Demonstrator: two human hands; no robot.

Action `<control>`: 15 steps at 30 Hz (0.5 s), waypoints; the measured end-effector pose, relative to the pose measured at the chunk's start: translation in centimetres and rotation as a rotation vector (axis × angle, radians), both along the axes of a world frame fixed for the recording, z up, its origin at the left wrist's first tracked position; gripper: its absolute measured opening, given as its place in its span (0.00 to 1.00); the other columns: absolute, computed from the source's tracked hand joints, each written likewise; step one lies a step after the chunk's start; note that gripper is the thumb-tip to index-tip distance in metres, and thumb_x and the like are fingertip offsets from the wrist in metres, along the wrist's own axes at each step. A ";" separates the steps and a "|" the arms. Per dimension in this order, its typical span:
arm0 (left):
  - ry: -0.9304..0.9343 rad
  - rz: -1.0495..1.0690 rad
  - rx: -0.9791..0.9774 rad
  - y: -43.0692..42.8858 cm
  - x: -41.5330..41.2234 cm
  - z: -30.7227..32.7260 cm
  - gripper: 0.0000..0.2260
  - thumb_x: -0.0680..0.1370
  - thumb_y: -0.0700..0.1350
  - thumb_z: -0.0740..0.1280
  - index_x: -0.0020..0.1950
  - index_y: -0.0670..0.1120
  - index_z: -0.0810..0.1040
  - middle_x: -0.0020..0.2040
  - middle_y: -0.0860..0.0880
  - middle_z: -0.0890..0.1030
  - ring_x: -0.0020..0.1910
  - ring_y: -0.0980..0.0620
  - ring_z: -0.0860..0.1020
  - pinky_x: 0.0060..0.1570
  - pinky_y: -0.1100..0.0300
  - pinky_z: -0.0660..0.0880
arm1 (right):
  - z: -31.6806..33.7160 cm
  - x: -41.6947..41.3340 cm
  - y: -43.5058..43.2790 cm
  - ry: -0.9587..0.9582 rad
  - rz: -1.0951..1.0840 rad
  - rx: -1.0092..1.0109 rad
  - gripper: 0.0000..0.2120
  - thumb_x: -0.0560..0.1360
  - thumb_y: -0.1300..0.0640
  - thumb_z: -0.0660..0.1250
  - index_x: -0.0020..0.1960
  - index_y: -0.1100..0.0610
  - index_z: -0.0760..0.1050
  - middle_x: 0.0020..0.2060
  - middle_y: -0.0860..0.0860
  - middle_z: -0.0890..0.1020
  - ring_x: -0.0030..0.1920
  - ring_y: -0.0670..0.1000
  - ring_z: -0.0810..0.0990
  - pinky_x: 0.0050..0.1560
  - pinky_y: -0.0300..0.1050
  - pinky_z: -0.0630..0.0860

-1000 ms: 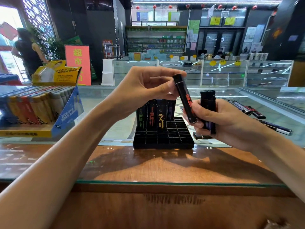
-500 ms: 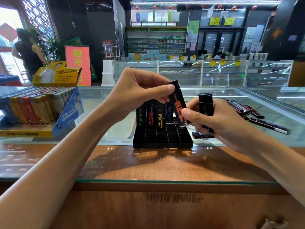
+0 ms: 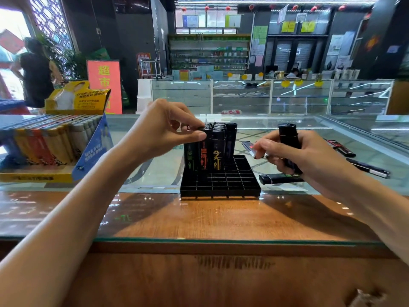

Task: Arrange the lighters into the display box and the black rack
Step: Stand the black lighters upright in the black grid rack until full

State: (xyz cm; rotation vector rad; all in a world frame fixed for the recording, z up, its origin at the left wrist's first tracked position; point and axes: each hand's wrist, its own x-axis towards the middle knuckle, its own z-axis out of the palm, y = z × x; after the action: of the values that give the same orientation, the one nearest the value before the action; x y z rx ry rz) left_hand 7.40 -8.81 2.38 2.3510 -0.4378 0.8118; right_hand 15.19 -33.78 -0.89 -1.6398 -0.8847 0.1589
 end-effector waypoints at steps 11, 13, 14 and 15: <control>-0.076 0.162 0.172 0.0 0.3 -0.6 0.10 0.68 0.45 0.75 0.48 0.47 0.84 0.41 0.50 0.78 0.37 0.58 0.72 0.36 0.71 0.65 | 0.7 1.2 -2.6 0.217 0.032 0.124 0.13 0.66 0.55 0.69 0.49 0.58 0.80 0.39 0.53 0.82 0.35 0.46 0.74 0.34 0.35 0.73; -0.074 0.153 0.177 0.0 0.4 -0.5 0.10 0.68 0.45 0.75 0.49 0.47 0.84 0.41 0.49 0.79 0.37 0.54 0.73 0.35 0.69 0.66 | 0.5 1.3 -3.5 0.109 -0.061 0.025 0.07 0.68 0.57 0.69 0.45 0.55 0.82 0.37 0.50 0.82 0.33 0.43 0.75 0.33 0.31 0.72; -0.076 0.150 0.179 0.0 0.4 -0.4 0.10 0.68 0.45 0.75 0.49 0.47 0.84 0.41 0.49 0.79 0.37 0.53 0.73 0.35 0.68 0.66 | 0.4 1.4 -3.9 -0.036 -0.124 -0.090 0.06 0.70 0.58 0.69 0.45 0.53 0.83 0.36 0.46 0.83 0.33 0.40 0.76 0.33 0.29 0.71; -0.080 0.147 0.181 0.0 0.4 -0.4 0.10 0.68 0.45 0.75 0.49 0.47 0.84 0.41 0.48 0.79 0.37 0.52 0.73 0.35 0.67 0.66 | 0.3 1.6 -4.2 -0.202 -0.172 -0.223 0.06 0.72 0.59 0.68 0.46 0.51 0.82 0.36 0.43 0.83 0.35 0.39 0.78 0.35 0.28 0.71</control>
State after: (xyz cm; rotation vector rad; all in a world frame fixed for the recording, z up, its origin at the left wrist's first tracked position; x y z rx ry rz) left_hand 7.81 -8.85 1.96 2.5488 -0.3897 0.9729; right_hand 16.75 -37.97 -0.60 -1.9575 -0.8964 -0.0298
